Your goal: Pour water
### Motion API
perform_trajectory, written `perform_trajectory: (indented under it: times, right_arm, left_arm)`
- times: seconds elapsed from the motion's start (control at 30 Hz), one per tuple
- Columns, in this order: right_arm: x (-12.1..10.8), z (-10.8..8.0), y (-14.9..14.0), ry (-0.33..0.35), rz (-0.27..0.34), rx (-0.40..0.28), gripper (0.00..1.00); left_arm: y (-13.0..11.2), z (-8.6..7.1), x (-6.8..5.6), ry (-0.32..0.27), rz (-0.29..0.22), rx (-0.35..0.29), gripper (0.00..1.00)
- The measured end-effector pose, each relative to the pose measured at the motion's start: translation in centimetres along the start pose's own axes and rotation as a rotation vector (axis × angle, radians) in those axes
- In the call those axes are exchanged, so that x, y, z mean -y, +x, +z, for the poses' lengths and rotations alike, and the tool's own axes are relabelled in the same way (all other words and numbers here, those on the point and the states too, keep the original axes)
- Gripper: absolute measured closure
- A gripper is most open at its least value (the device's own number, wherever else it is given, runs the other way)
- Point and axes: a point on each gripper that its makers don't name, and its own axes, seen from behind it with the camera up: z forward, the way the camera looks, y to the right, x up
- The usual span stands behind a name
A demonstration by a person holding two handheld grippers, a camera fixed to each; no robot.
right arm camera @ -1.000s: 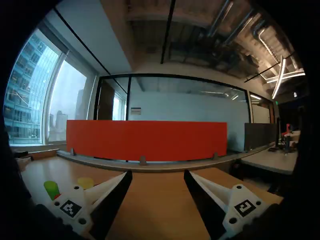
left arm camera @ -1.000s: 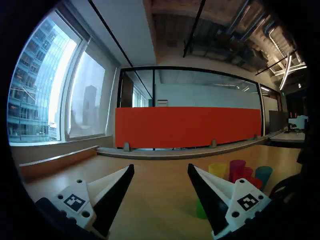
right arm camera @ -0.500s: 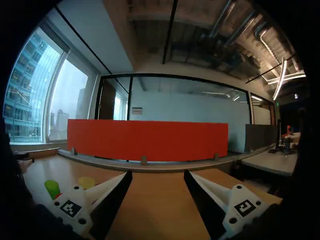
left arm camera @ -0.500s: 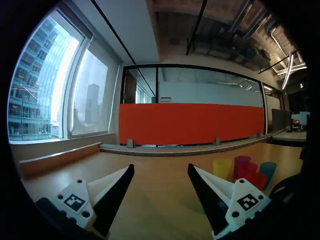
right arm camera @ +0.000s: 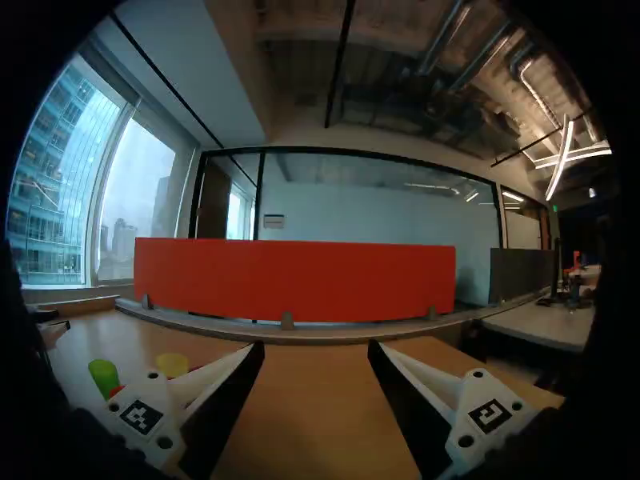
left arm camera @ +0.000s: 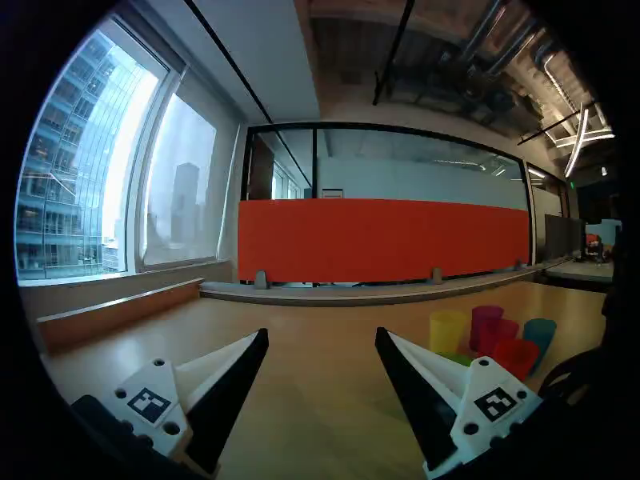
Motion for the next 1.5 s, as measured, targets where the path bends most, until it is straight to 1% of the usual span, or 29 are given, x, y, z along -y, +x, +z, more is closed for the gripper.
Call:
perform_trajectory:
  times: [0.47, 0.9, 1.27, 1.5]
  right_arm:
    - [-0.1, 0.1, -0.2, 0.000, 0.000, 0.002, 0.00]
    - [0.2, -0.1, 0.1, 0.007, -0.005, -0.005, 0.00]
    - [-0.5, -0.1, -0.7, 0.004, -0.002, -0.001, 0.00]
    - [-1.0, 0.4, -2.0, 0.006, -0.004, 0.015, 0.00]
  left_arm:
    - [-1.0, 0.5, -0.1, -0.002, 0.007, 0.040, 0.00]
    - [-1.1, 0.6, -0.1, -0.002, 0.009, 0.043, 0.00]
    - [-1.1, 0.6, -0.1, -0.002, 0.010, 0.044, 0.00]
    - [-1.1, 0.5, -0.1, -0.002, 0.009, 0.044, 0.00]
